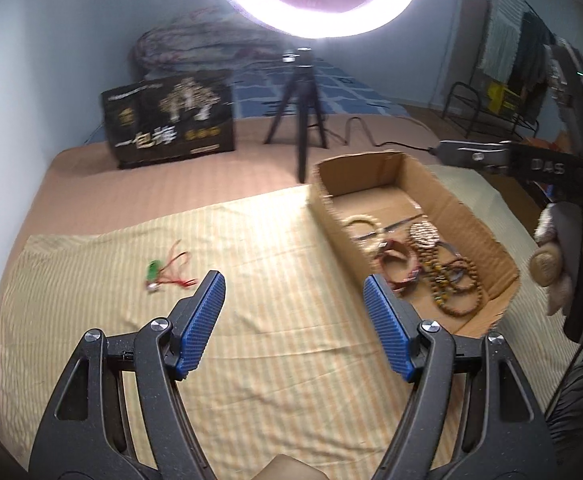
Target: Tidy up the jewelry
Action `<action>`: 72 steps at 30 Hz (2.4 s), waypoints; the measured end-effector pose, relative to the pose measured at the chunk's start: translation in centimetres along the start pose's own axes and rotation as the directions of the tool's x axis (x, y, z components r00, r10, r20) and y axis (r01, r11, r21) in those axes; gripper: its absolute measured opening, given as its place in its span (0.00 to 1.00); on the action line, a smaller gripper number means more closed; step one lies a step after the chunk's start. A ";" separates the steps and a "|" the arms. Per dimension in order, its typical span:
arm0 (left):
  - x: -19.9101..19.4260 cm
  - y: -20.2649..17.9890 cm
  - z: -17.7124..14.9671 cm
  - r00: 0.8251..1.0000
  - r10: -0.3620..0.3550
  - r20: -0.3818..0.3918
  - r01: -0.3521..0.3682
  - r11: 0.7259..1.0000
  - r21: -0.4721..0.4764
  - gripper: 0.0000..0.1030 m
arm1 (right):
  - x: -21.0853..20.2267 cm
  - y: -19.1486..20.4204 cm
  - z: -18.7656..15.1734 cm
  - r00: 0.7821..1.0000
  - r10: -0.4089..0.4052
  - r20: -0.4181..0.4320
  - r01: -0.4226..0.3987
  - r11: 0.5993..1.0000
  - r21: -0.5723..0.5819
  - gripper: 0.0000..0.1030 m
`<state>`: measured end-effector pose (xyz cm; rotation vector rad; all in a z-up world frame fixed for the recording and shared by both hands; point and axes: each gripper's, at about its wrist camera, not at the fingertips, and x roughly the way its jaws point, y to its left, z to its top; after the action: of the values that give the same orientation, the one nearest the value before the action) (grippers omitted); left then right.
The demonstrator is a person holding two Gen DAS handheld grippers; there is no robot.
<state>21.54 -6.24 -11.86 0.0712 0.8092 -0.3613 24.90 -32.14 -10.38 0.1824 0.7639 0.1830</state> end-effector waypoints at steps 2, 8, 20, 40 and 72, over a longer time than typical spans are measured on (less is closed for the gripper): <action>0.0 1.7 -0.3 1.000 0.016 -0.004 -0.016 0.999 -0.028 0.72 | 0.0 0.6 0.1 1.000 0.008 0.008 -0.008 1.000 -0.003 0.78; 0.5 6.4 -1.3 0.998 0.063 -0.020 -0.065 0.993 -0.099 0.72 | 0.6 3.0 0.5 1.000 0.013 -0.026 -0.015 0.998 -0.066 0.78; 3.9 14.2 -2.9 0.993 0.053 -0.101 -0.076 0.970 -0.232 0.46 | 2.5 8.1 0.4 0.997 0.042 -0.065 -0.052 0.988 -0.146 0.78; 10.3 14.7 -2.7 0.991 0.019 -0.133 -0.051 0.969 -0.241 0.22 | 8.9 14.4 0.2 0.977 0.130 -0.169 -0.153 0.980 -0.130 0.55; 8.2 16.6 -4.4 0.997 -0.021 -0.076 0.004 0.975 -0.222 0.05 | 19.3 19.7 -3.4 0.936 0.126 -0.329 -0.193 0.965 -0.179 0.41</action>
<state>29.36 7.79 -22.01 -0.1294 0.9235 -0.2794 34.23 -8.25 -21.20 0.0142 1.0423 0.4545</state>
